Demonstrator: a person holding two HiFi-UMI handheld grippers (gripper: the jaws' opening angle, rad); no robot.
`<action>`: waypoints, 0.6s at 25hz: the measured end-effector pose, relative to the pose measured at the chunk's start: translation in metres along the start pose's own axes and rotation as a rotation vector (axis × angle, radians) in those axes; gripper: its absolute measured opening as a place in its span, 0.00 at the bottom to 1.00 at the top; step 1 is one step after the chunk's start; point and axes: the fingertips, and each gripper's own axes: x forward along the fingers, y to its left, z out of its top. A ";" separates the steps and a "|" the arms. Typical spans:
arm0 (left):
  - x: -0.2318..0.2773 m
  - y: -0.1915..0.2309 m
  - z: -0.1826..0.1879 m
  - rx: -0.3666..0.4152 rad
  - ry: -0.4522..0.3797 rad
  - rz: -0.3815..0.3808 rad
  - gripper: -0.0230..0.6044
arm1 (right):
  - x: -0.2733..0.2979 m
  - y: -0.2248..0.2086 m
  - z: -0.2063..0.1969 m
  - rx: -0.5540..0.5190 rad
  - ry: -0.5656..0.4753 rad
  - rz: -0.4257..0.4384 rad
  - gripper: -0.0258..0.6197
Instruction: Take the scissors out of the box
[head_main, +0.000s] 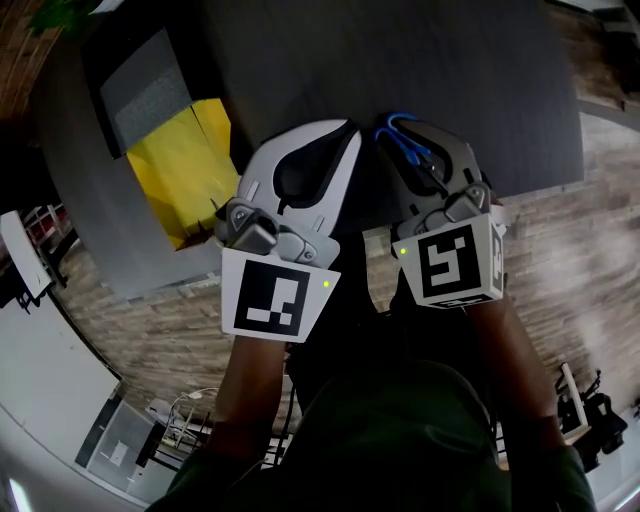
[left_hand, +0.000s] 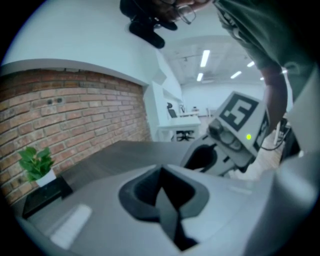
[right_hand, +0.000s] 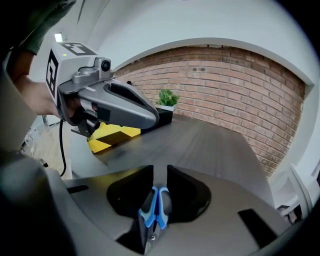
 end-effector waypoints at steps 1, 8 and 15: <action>-0.004 0.001 0.004 0.003 -0.003 0.006 0.04 | -0.004 0.000 0.005 -0.005 -0.005 -0.001 0.16; -0.038 0.001 0.034 0.031 -0.021 0.046 0.04 | -0.039 0.003 0.049 -0.052 -0.082 -0.009 0.16; -0.081 0.000 0.070 0.072 -0.046 0.093 0.04 | -0.084 0.015 0.098 -0.120 -0.149 -0.008 0.14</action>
